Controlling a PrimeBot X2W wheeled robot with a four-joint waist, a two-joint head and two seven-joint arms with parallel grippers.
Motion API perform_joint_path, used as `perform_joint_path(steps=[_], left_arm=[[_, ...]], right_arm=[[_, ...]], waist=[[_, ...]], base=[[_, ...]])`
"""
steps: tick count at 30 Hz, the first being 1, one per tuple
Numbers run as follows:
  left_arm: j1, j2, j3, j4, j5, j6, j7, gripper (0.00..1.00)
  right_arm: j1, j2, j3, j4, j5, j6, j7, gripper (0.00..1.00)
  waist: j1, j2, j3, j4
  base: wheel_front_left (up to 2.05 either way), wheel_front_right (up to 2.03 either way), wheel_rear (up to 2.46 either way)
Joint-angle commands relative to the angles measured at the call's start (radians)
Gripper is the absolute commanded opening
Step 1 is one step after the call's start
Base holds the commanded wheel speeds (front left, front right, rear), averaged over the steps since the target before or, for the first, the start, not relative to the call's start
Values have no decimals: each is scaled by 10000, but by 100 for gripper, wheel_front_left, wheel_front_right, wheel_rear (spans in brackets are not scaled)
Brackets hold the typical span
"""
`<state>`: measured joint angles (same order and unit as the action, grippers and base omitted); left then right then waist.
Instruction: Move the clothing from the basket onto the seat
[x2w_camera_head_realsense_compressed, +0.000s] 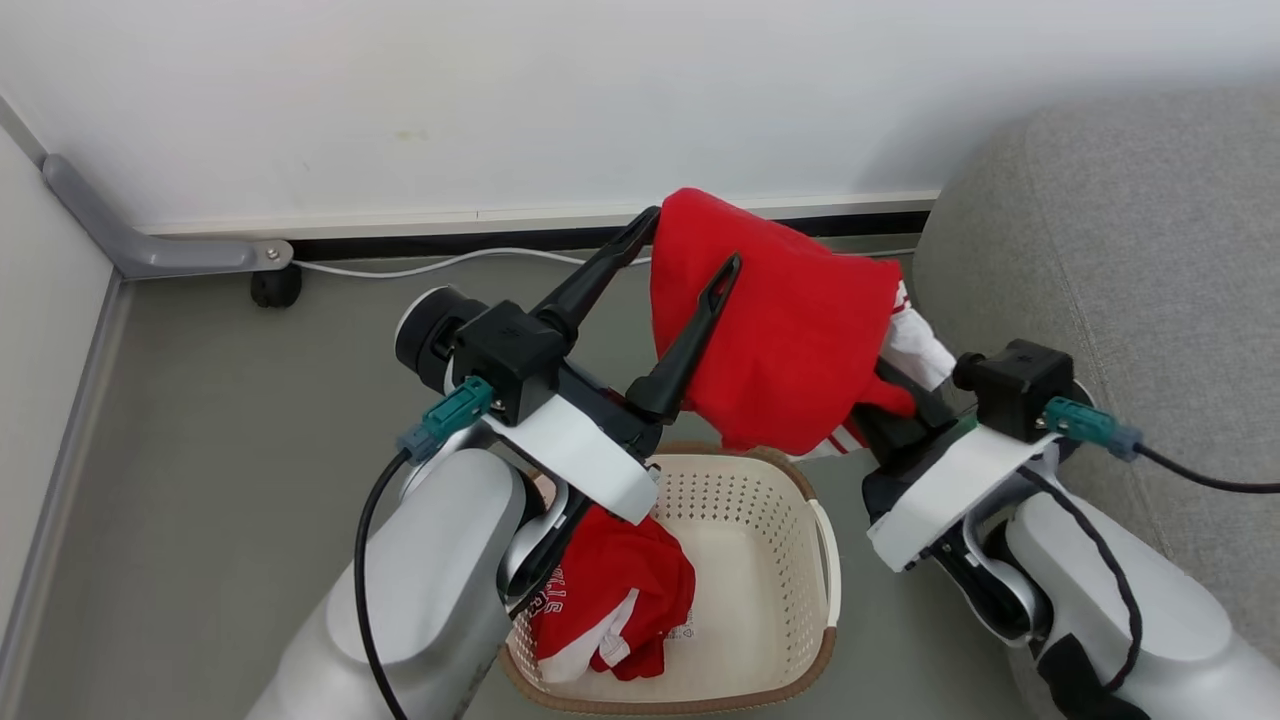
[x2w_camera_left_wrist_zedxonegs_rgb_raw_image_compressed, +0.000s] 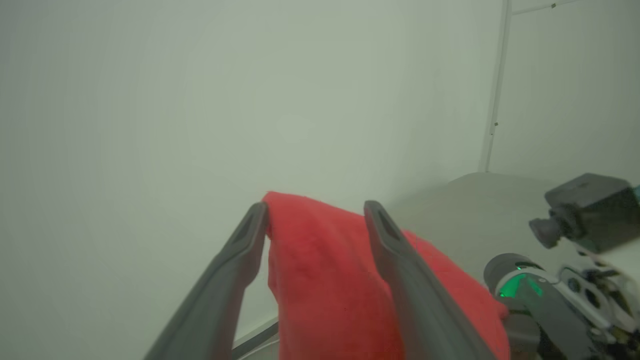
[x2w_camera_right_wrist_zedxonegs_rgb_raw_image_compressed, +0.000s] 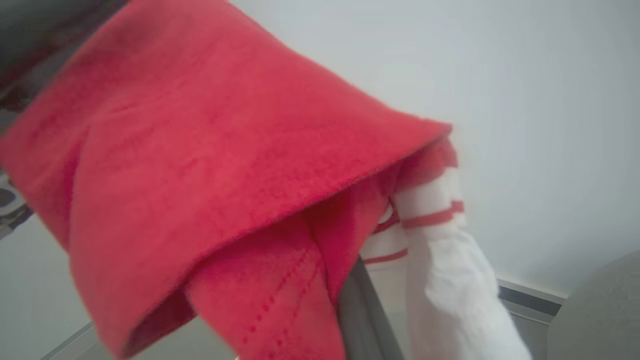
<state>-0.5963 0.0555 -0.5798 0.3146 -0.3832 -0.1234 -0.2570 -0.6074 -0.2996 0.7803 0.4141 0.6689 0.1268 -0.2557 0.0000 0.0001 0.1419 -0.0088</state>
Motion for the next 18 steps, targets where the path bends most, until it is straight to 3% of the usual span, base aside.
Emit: perform_joint_path(steps=[1, 10, 18], left_arm=[[-66, 203, 307, -127, -172, -73, -47, 100], [307, 400, 414, 160, -128, -73, -48, 100], [861, 552, 498, 171, -149, -73, -48, 100]], right_arm=[[235, -77, -307, -330, -110, 39, -61, 0], [769, -266, -1533, -668, -277, 39, -61, 0], [1197, -328, -2449, -878, -413, 39, -61, 0]], waist=[[1, -1, 41, -85], [1, -1, 41, -580], [0, -1, -124, -1434]], base=[[0, 0, 0], [0, 0, 0], [0, 0, 0]])
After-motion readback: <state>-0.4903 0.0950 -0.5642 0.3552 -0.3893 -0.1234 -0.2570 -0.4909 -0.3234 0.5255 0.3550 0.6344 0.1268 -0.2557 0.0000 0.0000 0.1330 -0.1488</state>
